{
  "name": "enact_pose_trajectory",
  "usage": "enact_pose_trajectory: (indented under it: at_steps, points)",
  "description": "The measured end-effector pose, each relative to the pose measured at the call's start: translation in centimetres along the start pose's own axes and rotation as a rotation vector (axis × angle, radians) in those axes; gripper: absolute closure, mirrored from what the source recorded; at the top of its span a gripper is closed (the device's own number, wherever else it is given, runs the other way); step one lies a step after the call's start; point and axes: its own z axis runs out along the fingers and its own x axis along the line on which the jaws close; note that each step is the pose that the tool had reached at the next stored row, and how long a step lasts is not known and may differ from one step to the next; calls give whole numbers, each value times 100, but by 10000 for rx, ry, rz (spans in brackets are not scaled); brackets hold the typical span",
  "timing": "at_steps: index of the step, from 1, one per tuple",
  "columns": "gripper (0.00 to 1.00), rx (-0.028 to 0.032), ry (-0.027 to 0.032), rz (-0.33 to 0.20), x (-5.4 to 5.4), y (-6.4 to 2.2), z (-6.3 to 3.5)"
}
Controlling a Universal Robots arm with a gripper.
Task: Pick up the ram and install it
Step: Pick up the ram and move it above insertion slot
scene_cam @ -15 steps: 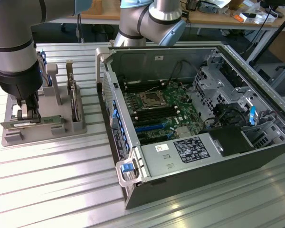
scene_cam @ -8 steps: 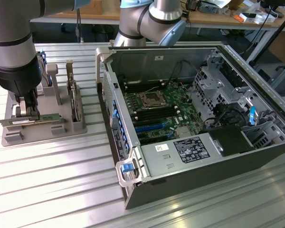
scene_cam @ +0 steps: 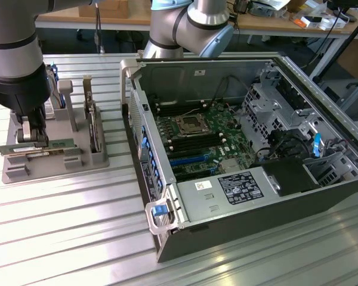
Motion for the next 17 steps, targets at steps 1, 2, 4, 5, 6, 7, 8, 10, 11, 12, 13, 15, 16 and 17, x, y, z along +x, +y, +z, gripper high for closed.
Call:
enact_pose_trajectory:
  at_steps: [1, 2, 4, 5, 6, 7, 8, 10, 11, 12, 13, 15, 16, 17]
  points:
    - [88, 0, -7, -1, 0, 1, -27]
    - [88, -1, -16, -1, -1, 2, -58]
    - [88, -2, -42, -2, -3, 5, -118]
    - [88, -2, -54, -3, -3, 6, -138]
    - [88, -2, -71, -3, -4, 8, -175]
    - [88, -2, -79, -4, -4, 8, -190]
    - [88, -2, -85, -4, -4, 9, -203]
    - [88, -4, -118, -6, -5, 11, -253]
    - [88, -4, -133, -6, -6, 12, -276]
    - [88, -3, -152, -7, -6, 13, -300]
    - [88, -5, -168, -8, -7, 14, -320]
    - [88, -5, -193, -9, -8, 16, -362]
    - [88, -6, -199, -9, -8, 16, -374]
    - [88, -5, -208, -9, -9, 17, -392]
